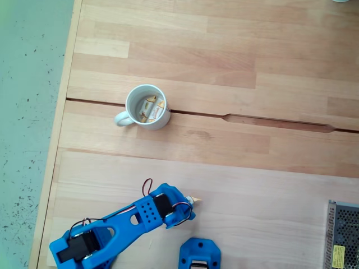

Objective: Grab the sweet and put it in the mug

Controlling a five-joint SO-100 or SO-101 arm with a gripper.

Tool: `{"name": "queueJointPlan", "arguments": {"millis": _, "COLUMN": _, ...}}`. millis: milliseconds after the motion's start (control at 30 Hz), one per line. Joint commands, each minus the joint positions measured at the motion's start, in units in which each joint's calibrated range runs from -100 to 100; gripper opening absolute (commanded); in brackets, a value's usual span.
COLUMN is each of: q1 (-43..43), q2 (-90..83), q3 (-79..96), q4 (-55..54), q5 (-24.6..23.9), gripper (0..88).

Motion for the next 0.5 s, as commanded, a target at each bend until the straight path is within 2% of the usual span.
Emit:
{"name": "queueJointPlan", "arguments": {"millis": 0, "q1": 0.0, "q2": -0.6, "q3": -0.1, "q4": -0.6, "q5": -0.1, "gripper": 31.2}}
{"name": "queueJointPlan", "arguments": {"millis": 467, "q1": -0.3, "q2": 3.5, "q3": -0.1, "q4": -6.6, "q5": -0.1, "gripper": 31.2}}
